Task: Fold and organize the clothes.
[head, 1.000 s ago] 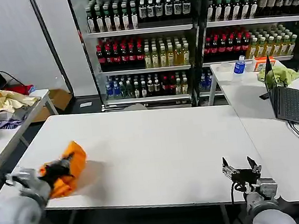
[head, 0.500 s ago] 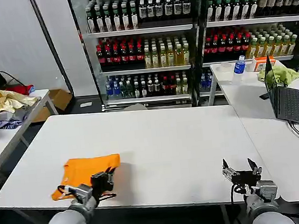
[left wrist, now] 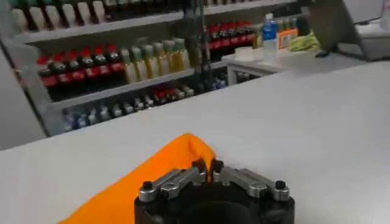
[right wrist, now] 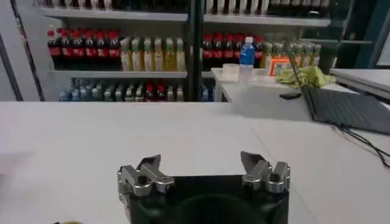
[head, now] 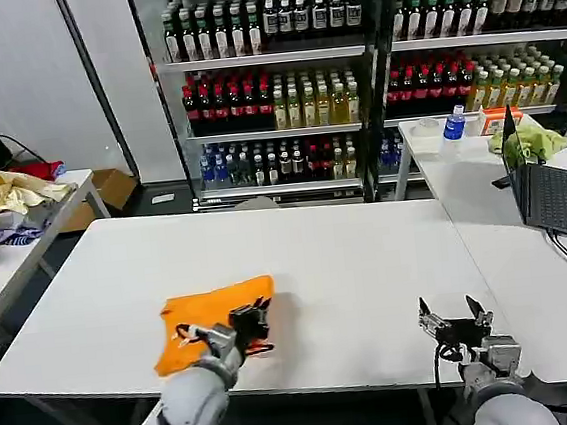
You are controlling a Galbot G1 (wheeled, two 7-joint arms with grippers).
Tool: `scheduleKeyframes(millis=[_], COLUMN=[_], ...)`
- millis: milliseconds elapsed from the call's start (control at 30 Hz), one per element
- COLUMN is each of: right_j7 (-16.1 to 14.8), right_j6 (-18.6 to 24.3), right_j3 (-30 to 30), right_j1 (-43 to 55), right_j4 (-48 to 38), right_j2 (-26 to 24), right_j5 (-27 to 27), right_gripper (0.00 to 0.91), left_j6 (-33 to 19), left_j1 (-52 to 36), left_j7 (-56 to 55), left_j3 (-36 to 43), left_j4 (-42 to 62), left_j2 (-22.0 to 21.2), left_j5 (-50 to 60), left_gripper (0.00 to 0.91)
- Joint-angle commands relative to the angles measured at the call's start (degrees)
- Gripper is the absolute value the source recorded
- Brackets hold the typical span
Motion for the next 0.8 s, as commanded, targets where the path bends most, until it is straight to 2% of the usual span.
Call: scheduleKeyframes(millis=[33,67,100,233,333,533,633,800], right_j7=[-0.27,-0.50,-0.67,-1.22,-1.33,-0.84,0.65,4.77], right_j6=[-0.14,-0.13,-0.13,0.03,0.00,-0.62,-1.98,-3.36], right_j3=[-0.30,-0.44,-0.68,-2.78,-5.89,-13.28,-17.51,-21.96], right_j1=[1.35,1.52,1.74,3.42,6.31,13.24,18.03,26.30], right_j4=[-0.32,-0.34,-0.40,-0.72,-1.75,-5.83,-10.66,-18.64], right_j2=[-0.04,-0.06,-0.07,-0.01,0.30,2.66,5.93,10.86], right_j5=[-0.04,-0.06,-0.06,0.20,1.49,4.85,8.31,15.22], right_gripper=[0.907,0.907,0.907,0.907,0.907,0.907,0.907,0.907], left_j6=[-0.22,-0.19,-0.20,-0.97,-1.05,-0.64,-0.66,-1.27], left_j1=[-8.78,-8.84,-8.79,-6.74,-2.87,6.41,11.56,17.88], left_j7=[-0.40,-0.45,-0.69,-0.36,0.13,0.01,-1.51,-2.80], left_j3=[9.88,9.77,9.33,4.38,-2.37,-11.39,-21.14,-31.73], left_j4=[5.49,5.26,4.95,1.51,-3.43,-10.93,-13.44,-13.35], left_j2=[-6.72,-6.98,-7.12,-5.92,-2.90,1.35,2.10,4.99], left_j5=[-1.20,-2.02,-3.10,-10.81,-21.86,-27.81,-30.14,-31.29], left_gripper=[0.101,0.756,0.907,0.907,0.907,0.907,0.907,0.907])
